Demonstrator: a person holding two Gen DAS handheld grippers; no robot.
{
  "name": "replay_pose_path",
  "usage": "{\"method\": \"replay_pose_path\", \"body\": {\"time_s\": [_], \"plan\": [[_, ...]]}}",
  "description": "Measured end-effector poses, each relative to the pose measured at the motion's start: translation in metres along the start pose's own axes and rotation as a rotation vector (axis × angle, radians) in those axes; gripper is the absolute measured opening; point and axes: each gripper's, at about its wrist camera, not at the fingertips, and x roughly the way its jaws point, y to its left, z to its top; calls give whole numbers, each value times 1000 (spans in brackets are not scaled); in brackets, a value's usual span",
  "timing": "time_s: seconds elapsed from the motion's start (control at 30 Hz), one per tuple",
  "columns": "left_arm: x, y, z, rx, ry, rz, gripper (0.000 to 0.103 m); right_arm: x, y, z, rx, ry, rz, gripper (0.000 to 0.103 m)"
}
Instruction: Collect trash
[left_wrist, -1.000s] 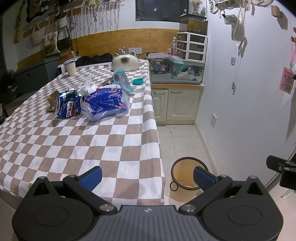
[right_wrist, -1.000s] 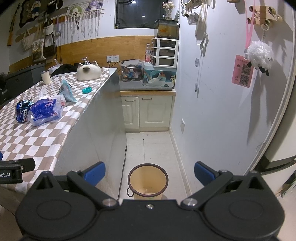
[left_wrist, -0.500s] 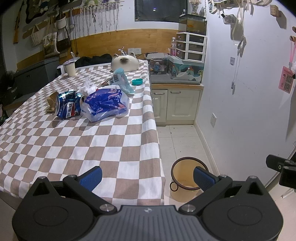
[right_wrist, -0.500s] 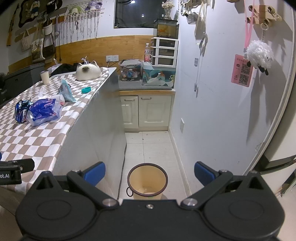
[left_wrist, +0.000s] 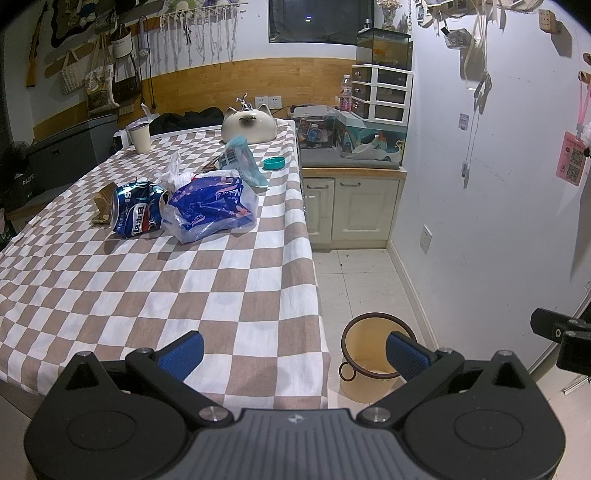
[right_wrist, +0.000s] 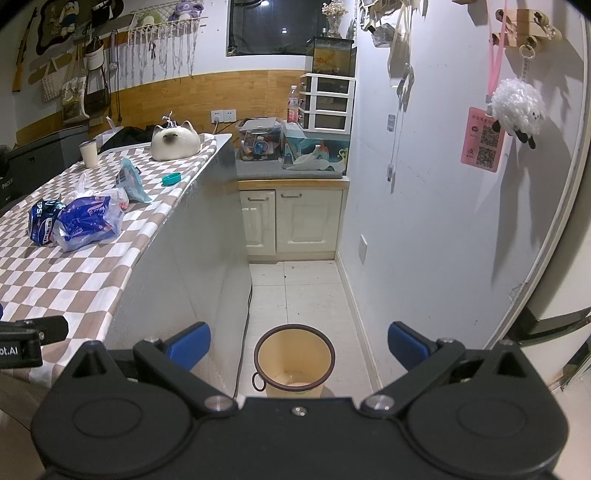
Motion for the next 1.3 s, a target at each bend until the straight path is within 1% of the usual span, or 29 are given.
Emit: {"method": "replay_pose_path", "body": {"time_s": [0.63, 0.87, 1.03, 1.3], "plan": [[0, 0, 0, 0, 0, 0, 103, 0, -3, -1, 3, 4, 1, 103], [5, -5, -1, 0, 4, -8, 103, 8, -5, -3, 19, 15, 1, 103], [18, 12, -3, -25, 19, 14, 103, 26, 0, -4, 40, 46, 12, 103], [40, 59, 1, -99, 26, 98, 103, 57, 16, 0, 63, 64, 49, 103]]}}
